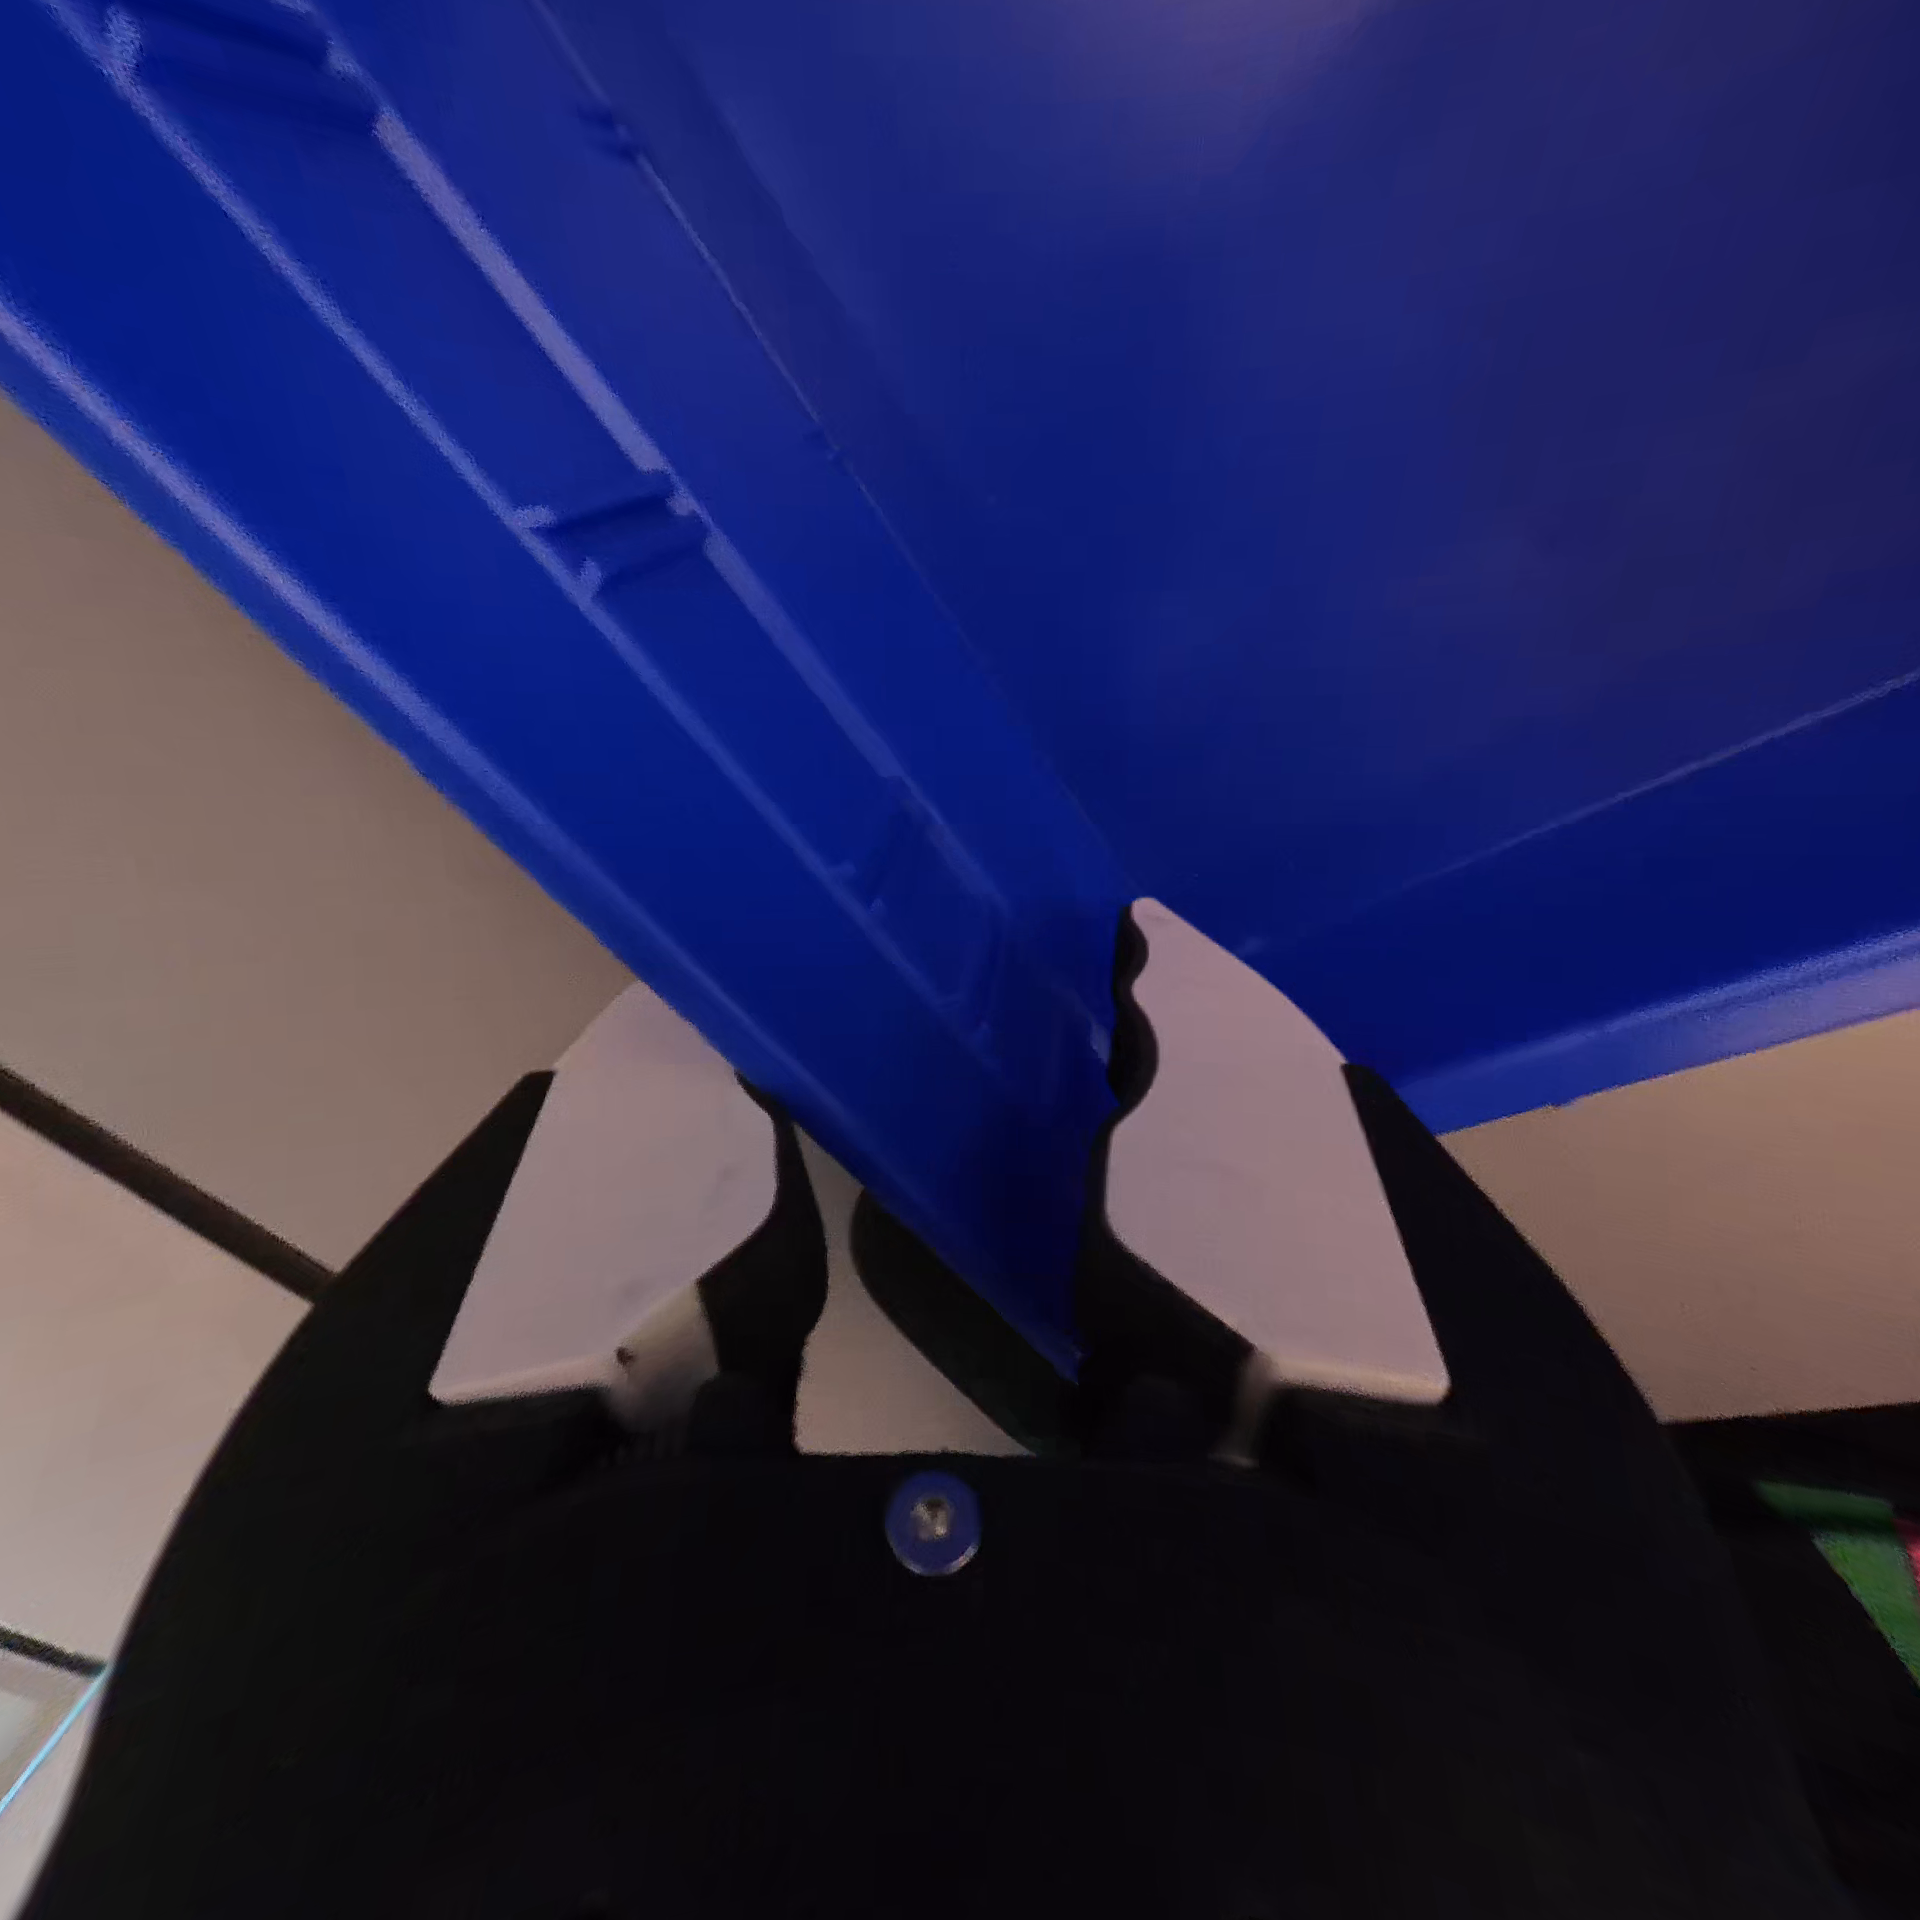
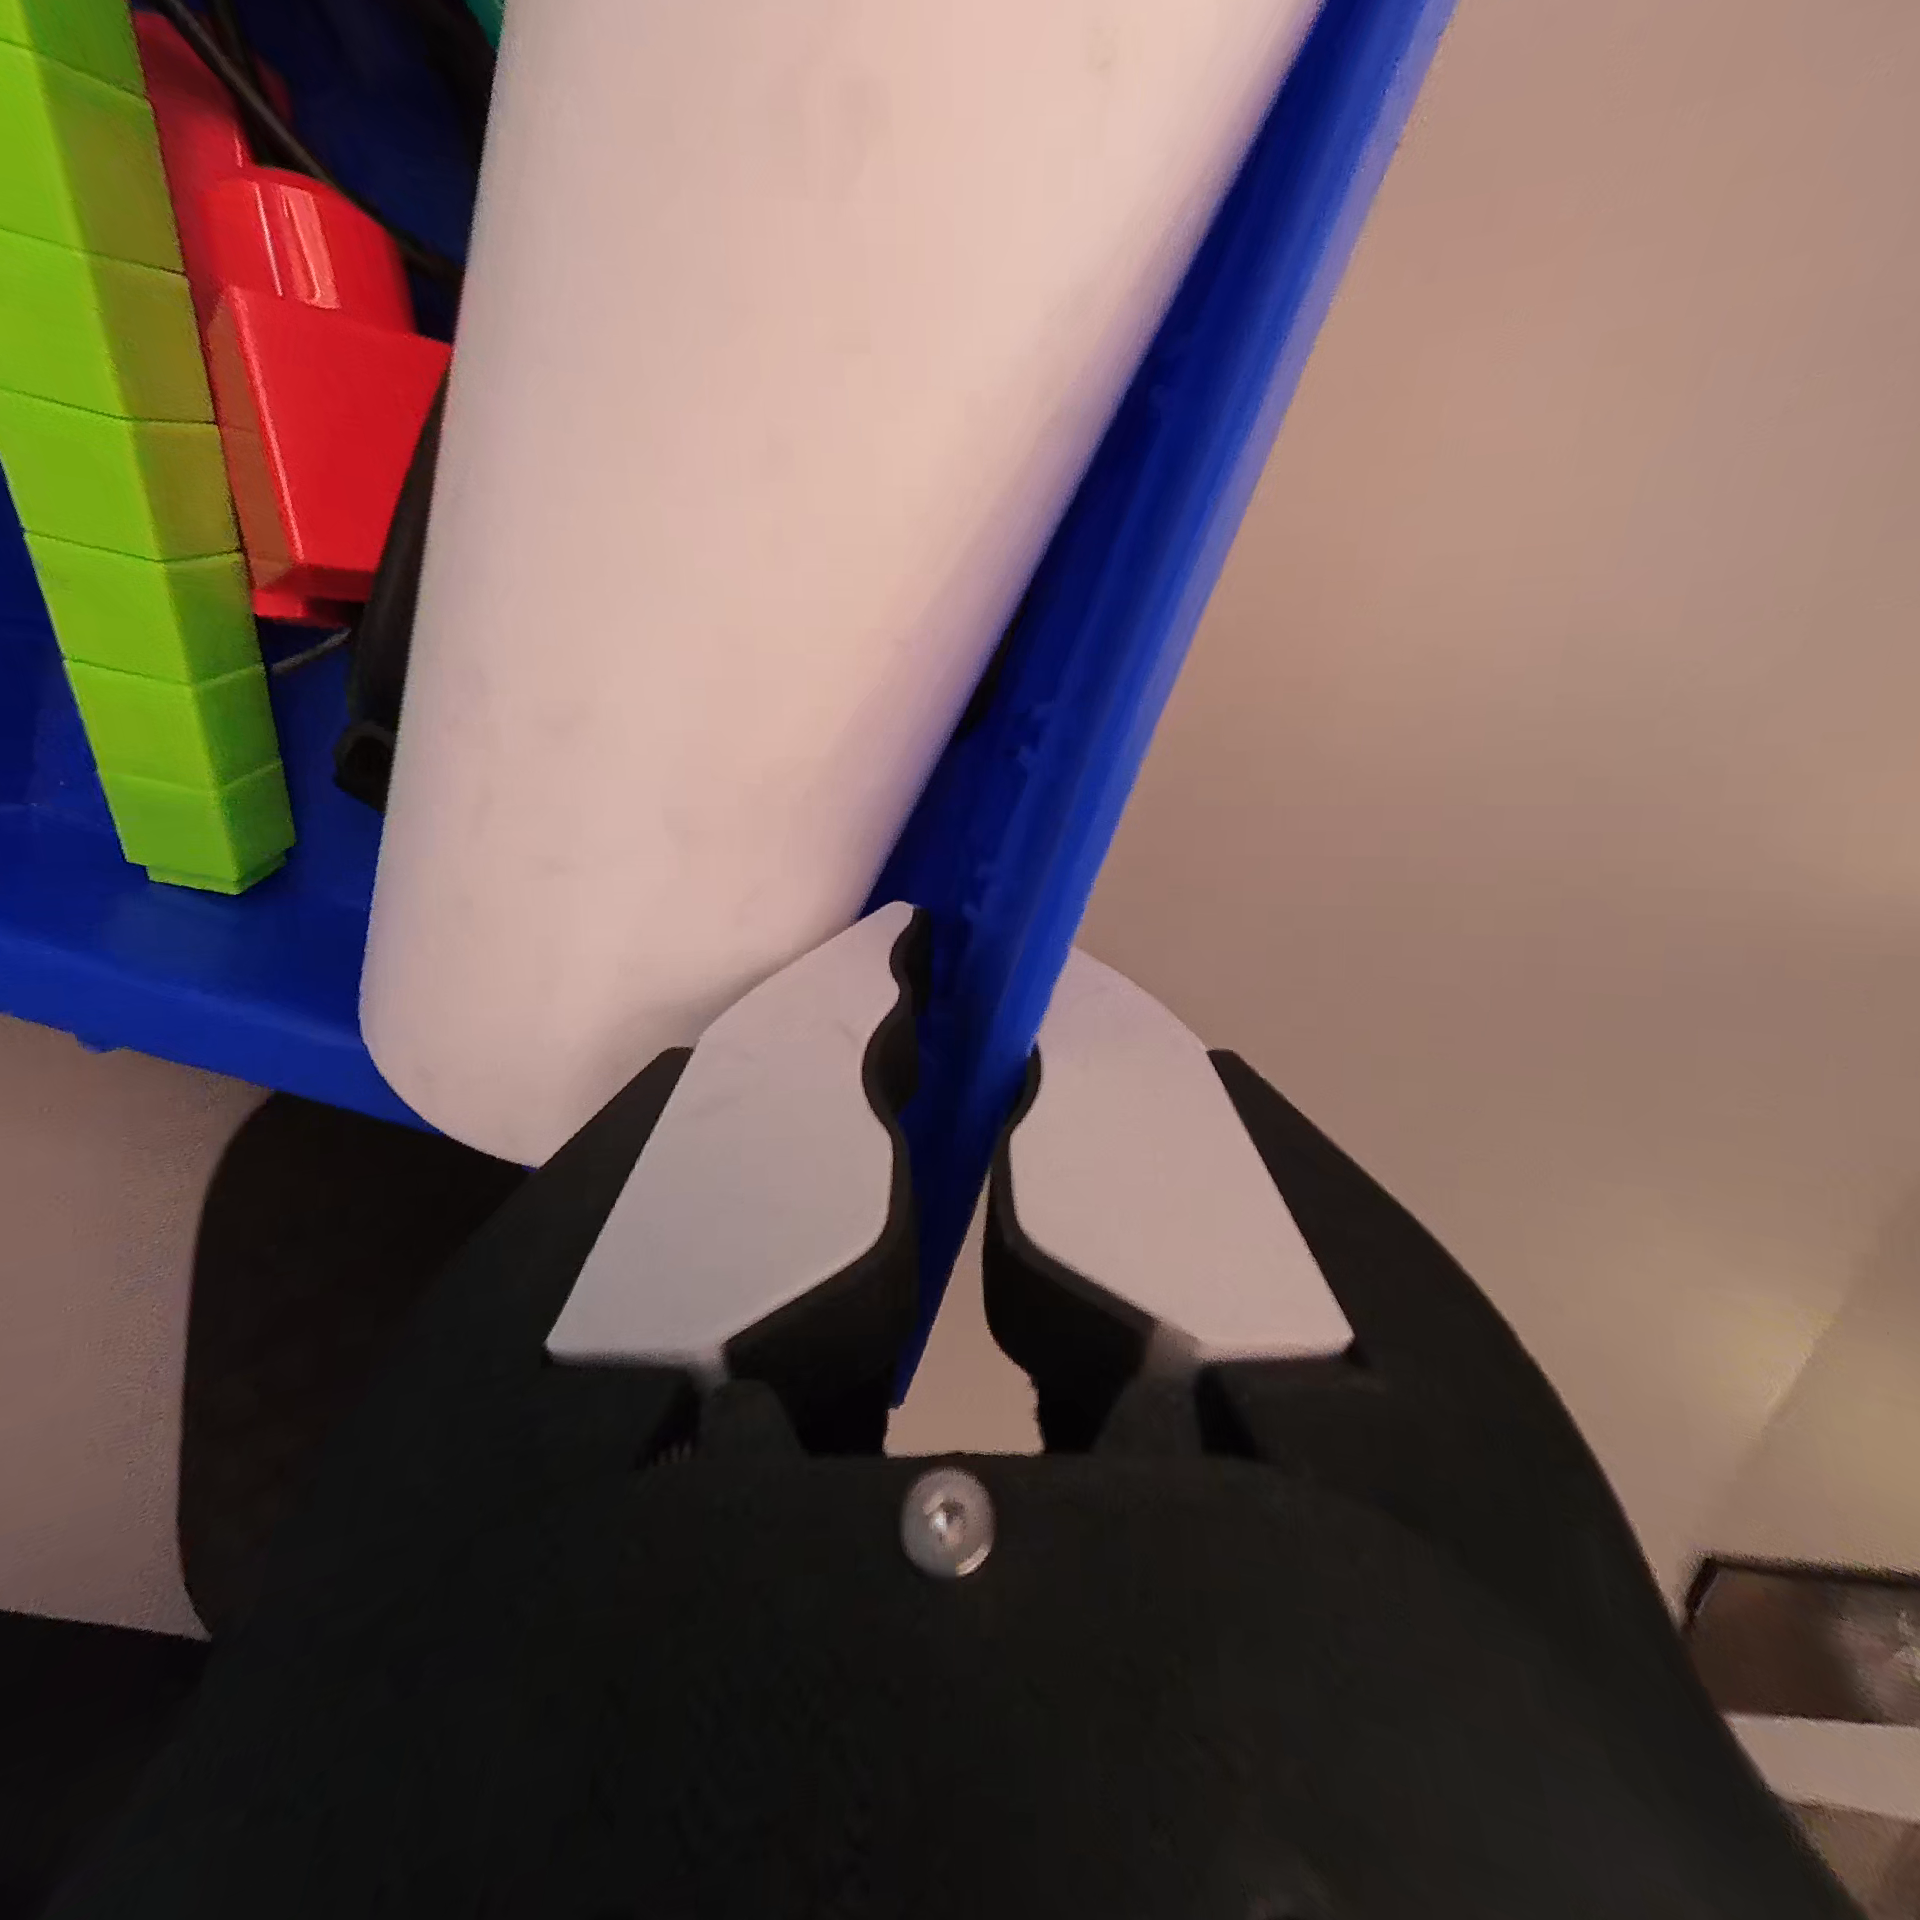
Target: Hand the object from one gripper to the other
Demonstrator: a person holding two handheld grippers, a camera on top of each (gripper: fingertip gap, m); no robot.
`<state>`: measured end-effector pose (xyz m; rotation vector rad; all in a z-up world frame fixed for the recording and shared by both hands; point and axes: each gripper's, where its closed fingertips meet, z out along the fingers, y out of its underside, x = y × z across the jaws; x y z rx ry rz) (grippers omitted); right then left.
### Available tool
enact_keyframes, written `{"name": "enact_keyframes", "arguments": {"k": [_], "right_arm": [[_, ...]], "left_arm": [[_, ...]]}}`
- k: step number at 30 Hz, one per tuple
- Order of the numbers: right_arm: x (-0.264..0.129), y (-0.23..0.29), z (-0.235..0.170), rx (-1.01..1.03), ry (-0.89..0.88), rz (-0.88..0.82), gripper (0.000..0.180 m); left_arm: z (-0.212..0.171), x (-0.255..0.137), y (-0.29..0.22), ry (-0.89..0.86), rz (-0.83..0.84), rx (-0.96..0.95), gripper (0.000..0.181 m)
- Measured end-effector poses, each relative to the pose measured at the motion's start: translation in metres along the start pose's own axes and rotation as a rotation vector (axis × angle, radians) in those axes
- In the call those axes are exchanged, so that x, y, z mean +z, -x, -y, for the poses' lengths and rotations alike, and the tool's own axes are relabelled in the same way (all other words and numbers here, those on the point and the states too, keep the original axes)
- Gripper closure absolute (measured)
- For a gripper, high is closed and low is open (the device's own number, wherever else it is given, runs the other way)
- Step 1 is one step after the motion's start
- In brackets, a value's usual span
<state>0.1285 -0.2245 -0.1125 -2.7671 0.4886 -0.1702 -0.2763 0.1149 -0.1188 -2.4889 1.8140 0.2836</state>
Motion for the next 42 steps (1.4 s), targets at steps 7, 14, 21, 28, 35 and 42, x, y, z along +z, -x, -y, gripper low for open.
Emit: {"name": "enact_keyframes", "arguments": {"k": [7, 14, 21, 28, 35, 42], "right_arm": [[-0.069, 0.033, 0.063, 0.054, -0.276, -0.205, 0.154], [-0.083, 0.241, 0.182, -0.179, -0.495, 0.207, 0.131], [0.035, 0.268, 0.198, -0.016, 0.011, 0.240, 0.141], [0.050, 0.273, 0.192, 0.071, 0.259, 0.263, 0.171], [-0.069, 0.214, 0.223, 0.016, 0.196, 0.180, 0.171], [-0.203, 0.057, 0.150, 0.222, 0.079, 0.136, 0.173]], "left_arm": [[-0.006, -0.030, -0.010, -0.090, -0.032, 0.056, 0.121], [0.007, -0.091, -0.007, -0.396, 0.026, 0.077, 0.128], [0.015, -0.137, -0.015, -0.628, 0.104, 0.169, 0.141], [0.022, -0.207, -0.006, -1.031, 0.065, 0.066, 0.137], [-0.009, -0.310, 0.030, -1.648, 0.046, -0.182, 0.141], [0.024, -0.308, -0.021, -1.733, -0.199, -0.116, 0.121]]}}
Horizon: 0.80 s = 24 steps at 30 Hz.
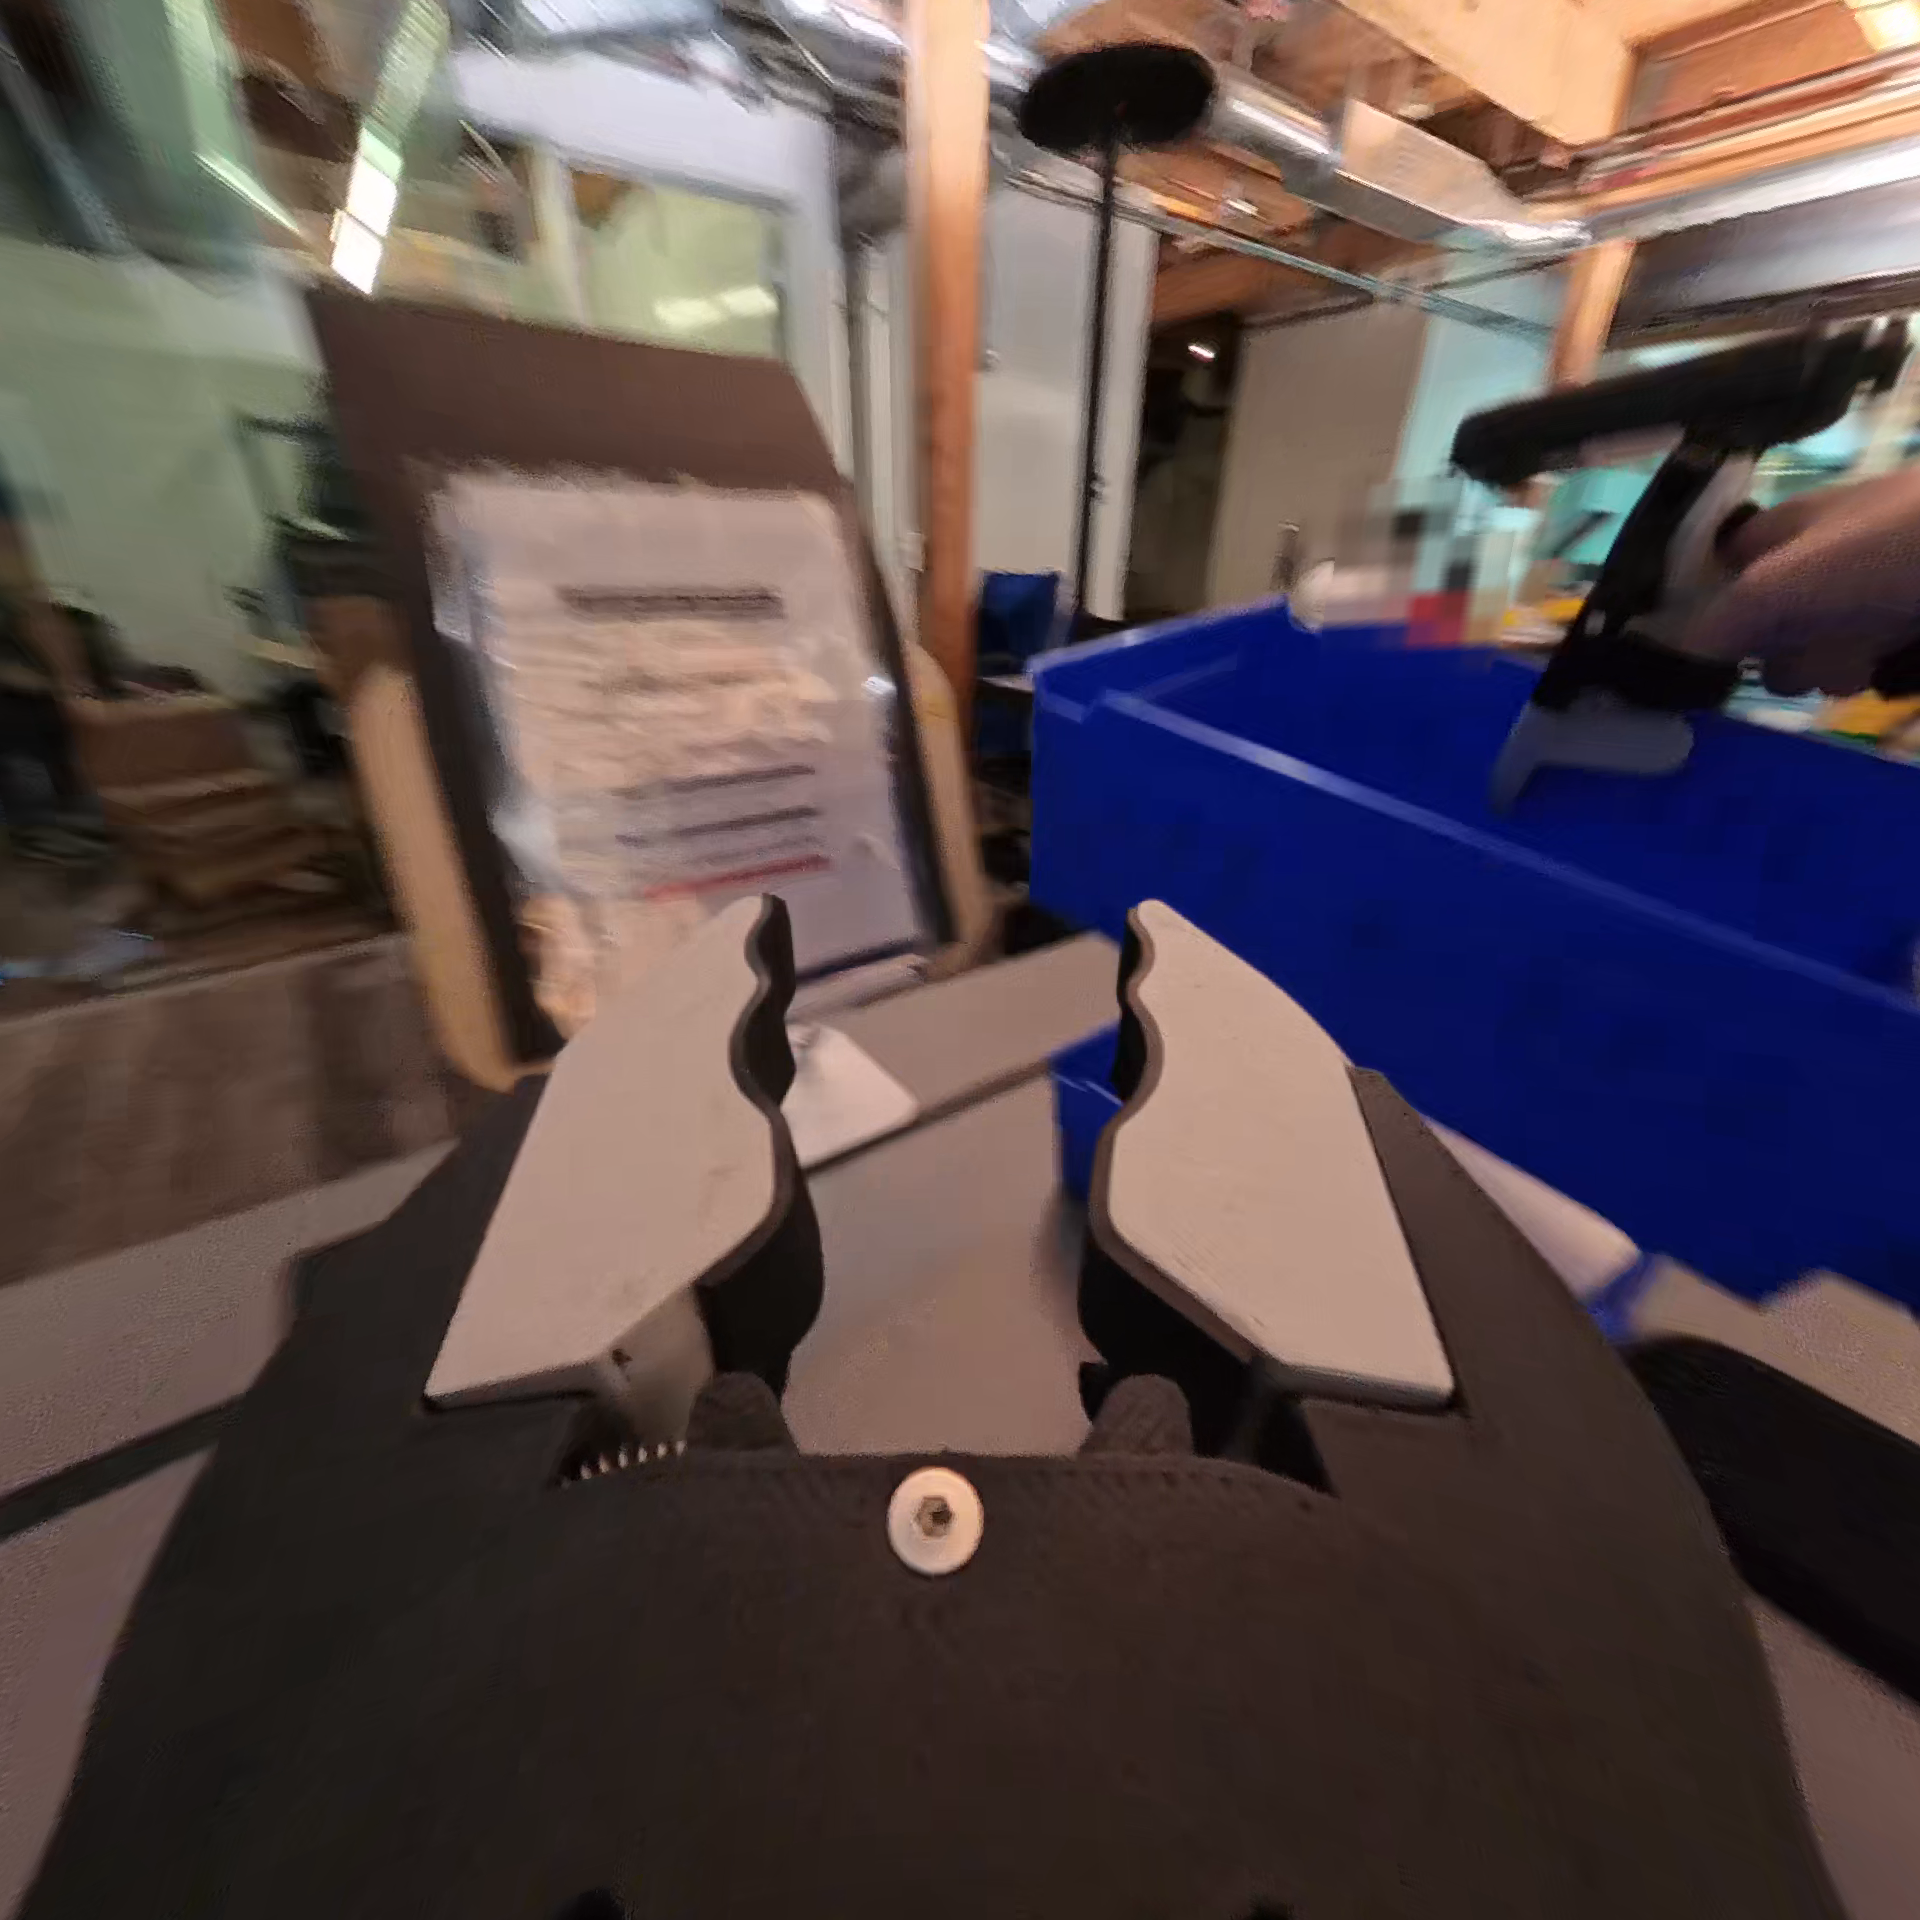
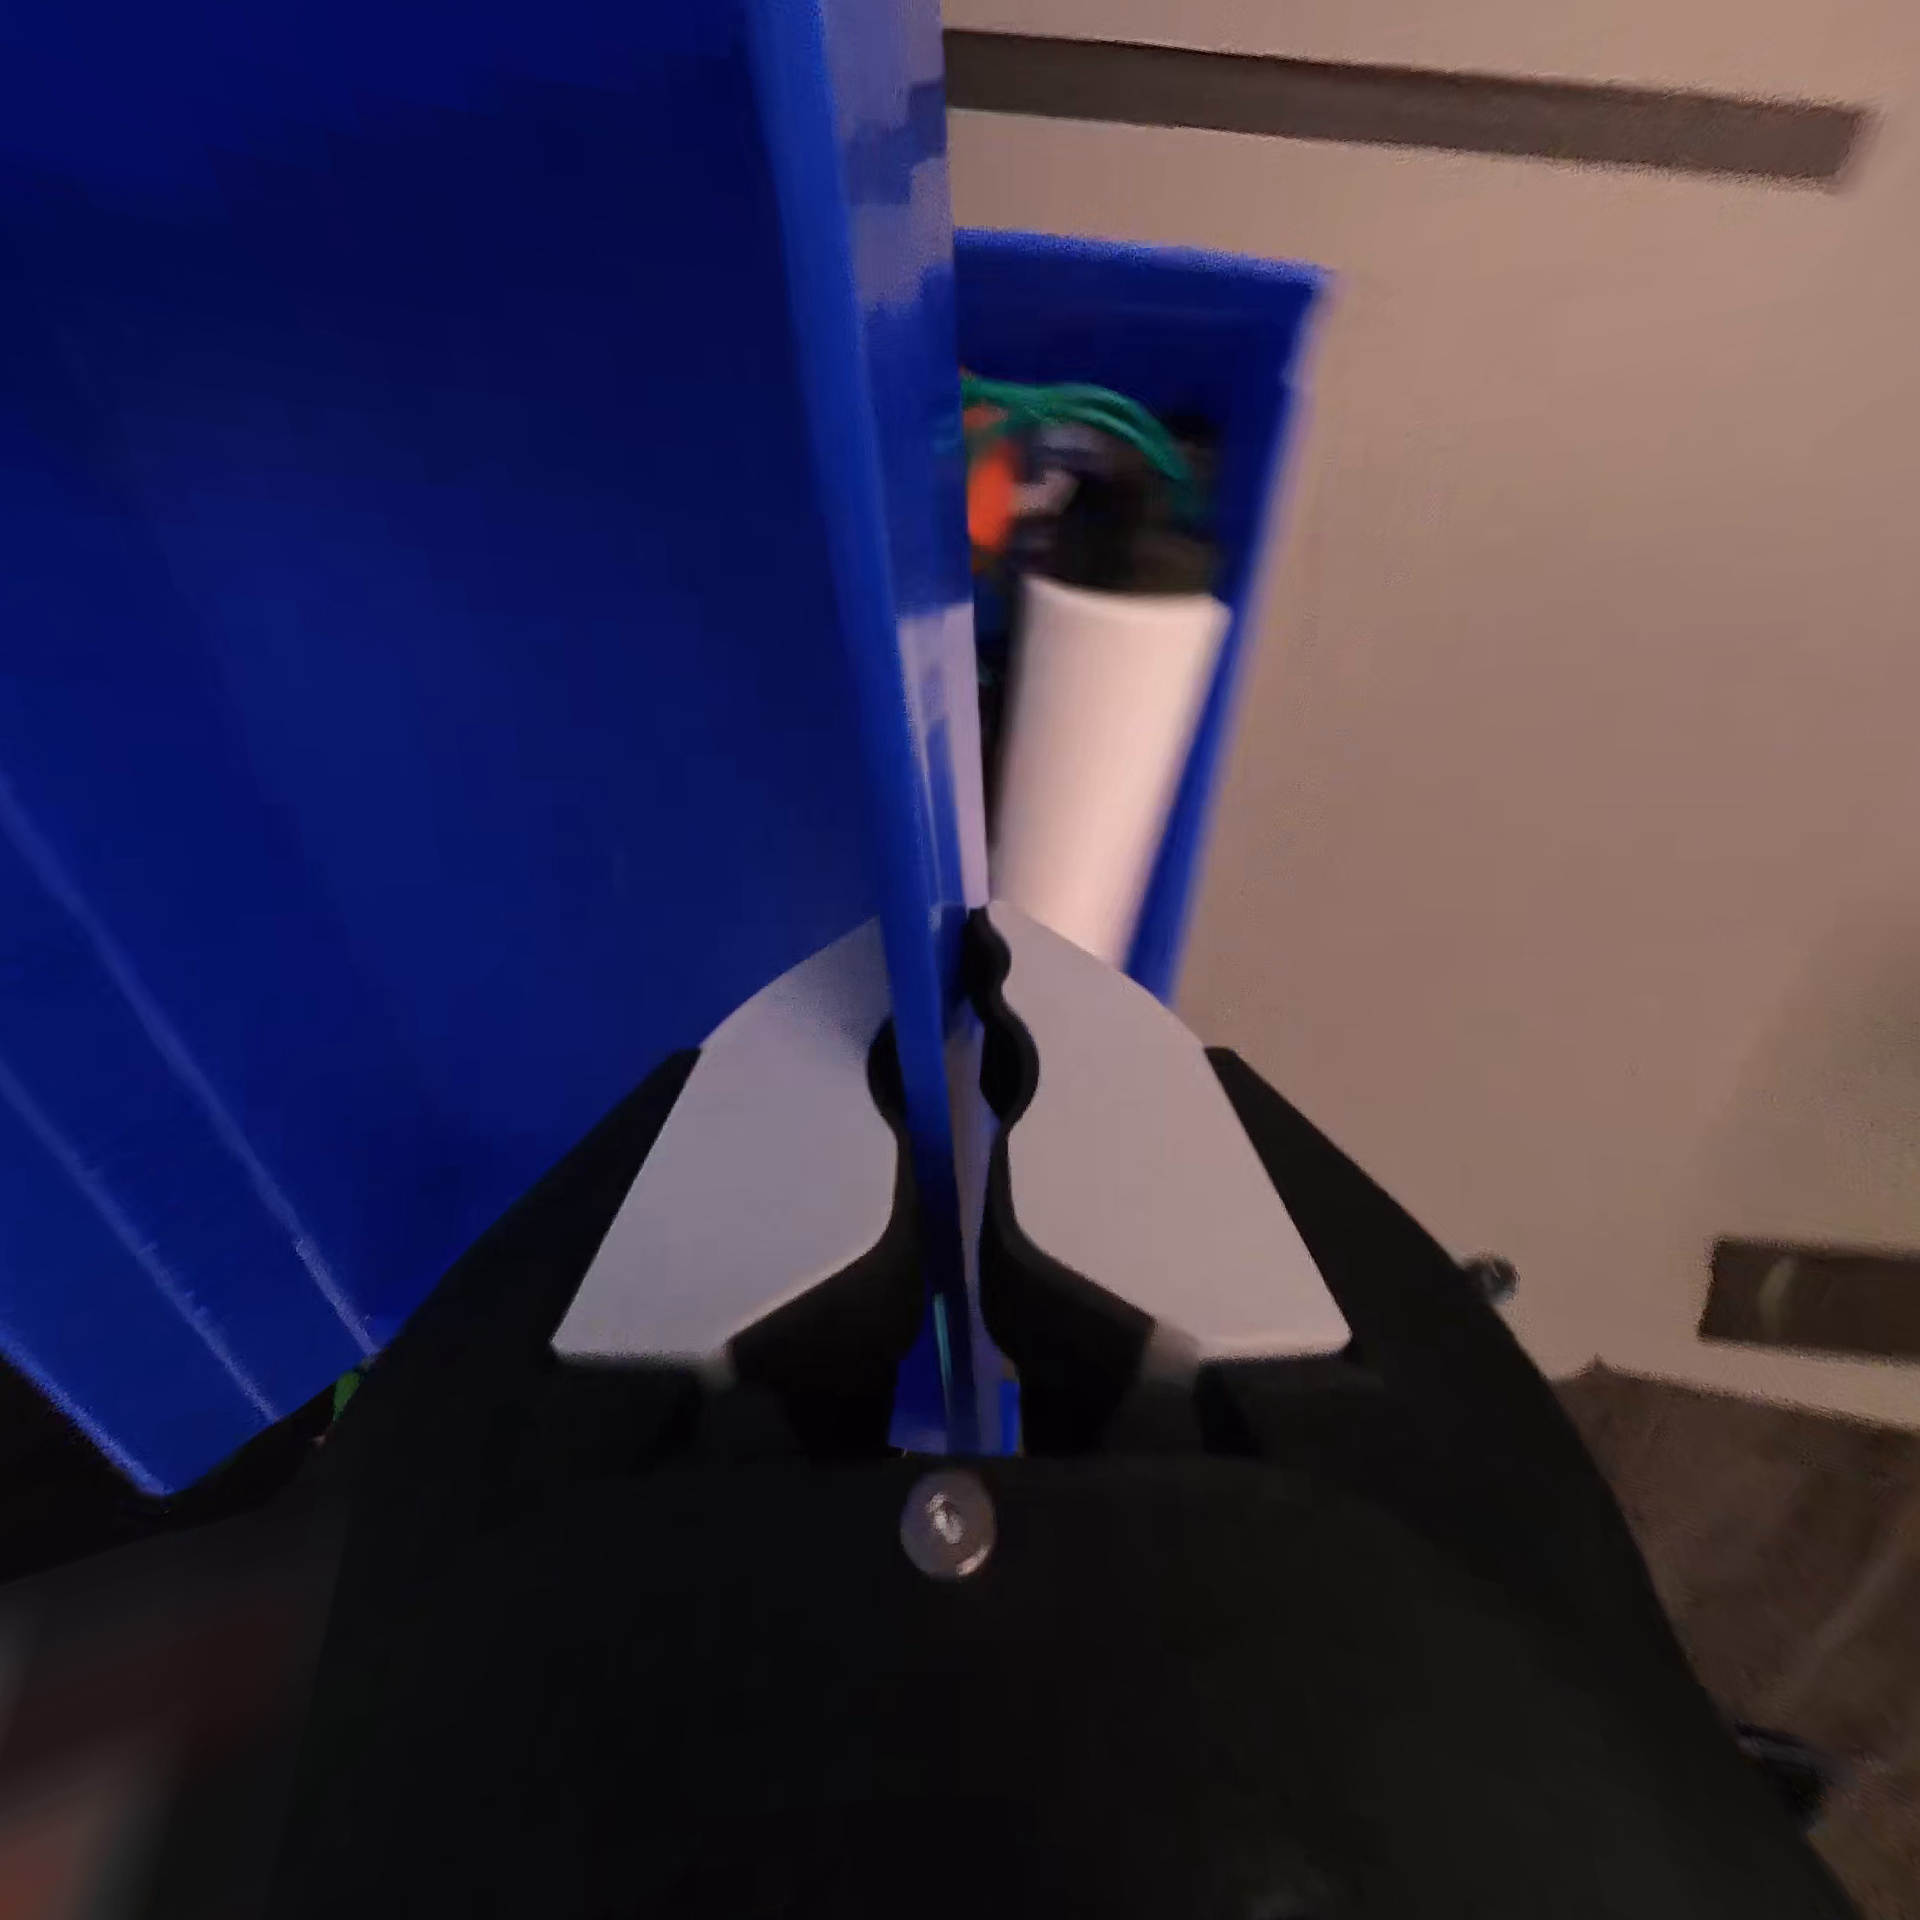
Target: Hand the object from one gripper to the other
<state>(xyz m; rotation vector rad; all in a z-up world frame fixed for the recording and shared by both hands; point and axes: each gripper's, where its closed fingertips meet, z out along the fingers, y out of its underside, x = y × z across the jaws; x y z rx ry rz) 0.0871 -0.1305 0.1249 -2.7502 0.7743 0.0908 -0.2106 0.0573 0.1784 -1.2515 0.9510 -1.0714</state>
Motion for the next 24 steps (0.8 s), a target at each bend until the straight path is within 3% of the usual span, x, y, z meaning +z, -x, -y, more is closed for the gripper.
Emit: {"name": "enact_keyframes", "arguments": {"k": [4, 8, 11, 15, 18, 21, 24], "right_arm": [[-0.021, -0.122, -0.079, 0.204, 0.000, -0.093, 0.171], [-0.005, -0.220, -0.165, 0.369, 0.084, -0.137, 0.171], [0.012, -0.264, -0.206, 0.424, 0.128, -0.129, 0.171], [0.039, -0.290, -0.226, 0.403, 0.158, -0.100, 0.171], [0.057, -0.296, -0.225, 0.352, 0.171, -0.088, 0.171], [0.069, -0.300, -0.222, 0.316, 0.171, -0.087, 0.171], [0.078, -0.303, -0.220, 0.296, 0.172, -0.078, 0.171]], "left_arm": [[-0.063, 0.048, -0.046, 0.036, -0.193, -0.107, 0.131], [-0.164, 0.084, -0.096, 0.377, -0.314, -0.112, 0.108], [-0.192, 0.104, -0.119, 0.469, -0.356, -0.231, 0.105], [-0.242, 0.123, -0.138, 0.824, -0.368, -0.385, 0.088], [-0.265, 0.127, -0.149, 1.045, -0.375, -0.511, 0.089], [-0.292, 0.119, -0.150, 1.271, -0.334, -0.437, 0.088], [-0.291, 0.117, -0.163, 1.393, -0.351, -0.467, 0.116]]}}
